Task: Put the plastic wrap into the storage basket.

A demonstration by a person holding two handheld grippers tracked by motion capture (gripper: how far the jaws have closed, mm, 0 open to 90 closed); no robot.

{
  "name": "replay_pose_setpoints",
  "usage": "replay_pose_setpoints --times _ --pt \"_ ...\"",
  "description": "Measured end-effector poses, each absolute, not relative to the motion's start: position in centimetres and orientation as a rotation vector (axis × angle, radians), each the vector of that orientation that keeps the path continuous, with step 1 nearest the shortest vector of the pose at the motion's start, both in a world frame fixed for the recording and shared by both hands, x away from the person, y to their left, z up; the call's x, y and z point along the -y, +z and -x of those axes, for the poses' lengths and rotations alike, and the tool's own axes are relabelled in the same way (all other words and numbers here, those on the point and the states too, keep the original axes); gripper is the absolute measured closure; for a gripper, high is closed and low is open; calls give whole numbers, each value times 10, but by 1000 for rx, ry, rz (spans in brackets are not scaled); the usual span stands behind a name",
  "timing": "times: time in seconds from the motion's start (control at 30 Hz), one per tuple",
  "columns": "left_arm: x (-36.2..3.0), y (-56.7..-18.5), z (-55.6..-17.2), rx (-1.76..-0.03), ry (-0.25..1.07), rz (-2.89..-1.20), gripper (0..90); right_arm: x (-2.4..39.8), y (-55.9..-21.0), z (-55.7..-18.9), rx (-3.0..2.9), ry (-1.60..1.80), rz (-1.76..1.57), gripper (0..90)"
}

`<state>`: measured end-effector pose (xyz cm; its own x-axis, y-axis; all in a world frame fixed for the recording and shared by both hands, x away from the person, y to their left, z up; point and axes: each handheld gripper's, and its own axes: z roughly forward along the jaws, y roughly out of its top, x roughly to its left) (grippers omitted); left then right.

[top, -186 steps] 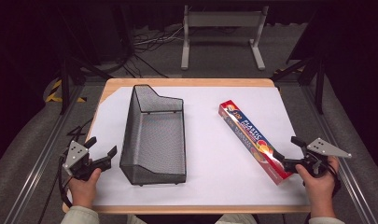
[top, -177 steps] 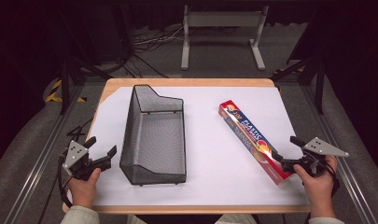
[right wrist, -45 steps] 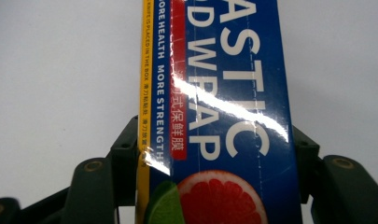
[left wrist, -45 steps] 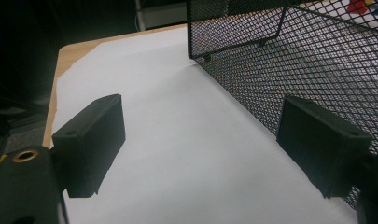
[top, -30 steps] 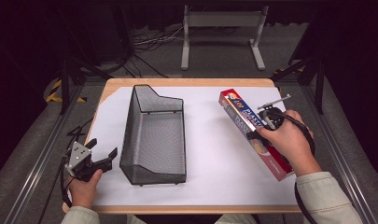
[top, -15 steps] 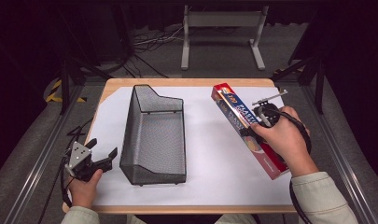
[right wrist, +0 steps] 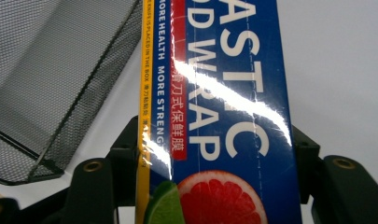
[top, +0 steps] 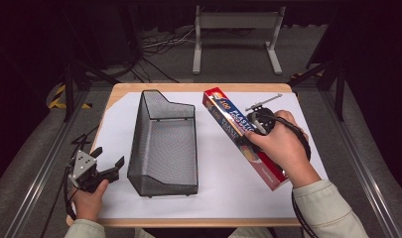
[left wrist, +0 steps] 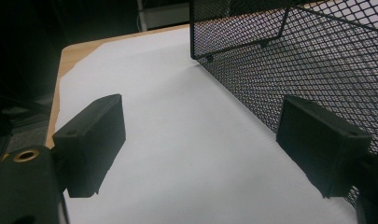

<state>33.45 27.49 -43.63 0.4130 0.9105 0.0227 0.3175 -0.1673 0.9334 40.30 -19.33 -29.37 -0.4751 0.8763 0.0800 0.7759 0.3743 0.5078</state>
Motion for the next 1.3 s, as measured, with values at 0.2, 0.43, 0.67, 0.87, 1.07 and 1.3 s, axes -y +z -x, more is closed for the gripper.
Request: replay_pose_setpoints --times 0.2,0.43,0.67,0.87,1.07,1.3 --pt "-275 -436 -335 -1082 773 -1705 164 173 -291 -404 -2455 749 -1454 398" --pt "-276 -436 -335 -1092 780 -1706 168 152 -287 -403 -2482 762 -1419 398" --pt "-276 -436 -335 -1095 782 -1699 168 136 -285 -402 -2498 785 -1409 397" --pt "-275 -436 -334 -1095 781 -1696 168 125 -283 -401 -2508 796 -1423 396" --pt "-275 -436 -334 -1094 779 -1696 167 112 -283 -400 -2524 800 -1404 396" --pt "-276 -436 -335 -1091 780 -1700 167 98 -286 -399 -2535 836 -1386 396"
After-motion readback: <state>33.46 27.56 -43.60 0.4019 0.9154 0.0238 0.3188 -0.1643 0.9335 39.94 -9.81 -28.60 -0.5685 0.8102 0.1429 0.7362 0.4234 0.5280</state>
